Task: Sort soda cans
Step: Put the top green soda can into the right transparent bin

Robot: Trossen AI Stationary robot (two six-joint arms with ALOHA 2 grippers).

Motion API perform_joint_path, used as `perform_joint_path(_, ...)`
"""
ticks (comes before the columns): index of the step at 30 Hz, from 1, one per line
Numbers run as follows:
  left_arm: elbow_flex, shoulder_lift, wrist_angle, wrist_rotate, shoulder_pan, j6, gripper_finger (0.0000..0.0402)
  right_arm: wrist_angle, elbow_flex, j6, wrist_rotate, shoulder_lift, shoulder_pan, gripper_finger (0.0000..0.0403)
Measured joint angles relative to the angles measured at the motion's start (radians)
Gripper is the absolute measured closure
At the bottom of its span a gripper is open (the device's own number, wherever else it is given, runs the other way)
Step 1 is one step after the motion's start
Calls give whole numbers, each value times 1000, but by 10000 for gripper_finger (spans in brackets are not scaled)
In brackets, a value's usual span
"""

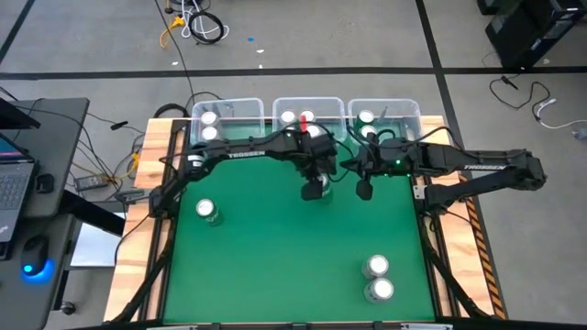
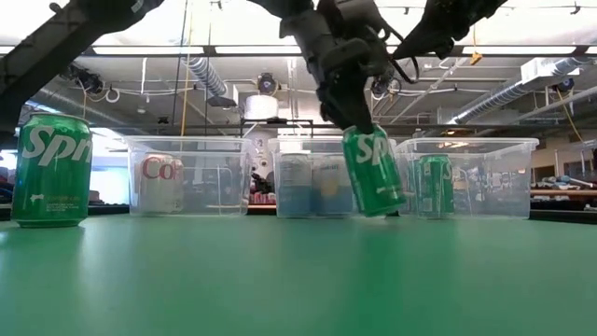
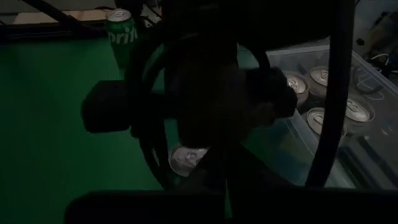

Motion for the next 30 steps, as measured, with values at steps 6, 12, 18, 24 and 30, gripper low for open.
perform_joint_path(6, 6, 28, 19, -3, 0, -1, 152, -3, 0, 3, 0, 0, 0, 401)
perform_joint_path(12, 9, 39, 27, -1, 0, -3, 144, -2, 0, 2, 0, 1, 0, 401)
perform_joint_path(18, 6, 44, 73, 14, -1, -3, 99, -7, 0, 1, 0, 1, 0, 402)
perform_joint_path(24, 3, 47, 103, 30, 0, -4, 67, -19, 0, 7, 2, 0, 0, 398)
perform_joint_path(30, 2, 45, 133, 47, 5, 8, 66, -24, 0, 0, 3, -2, 0, 392)
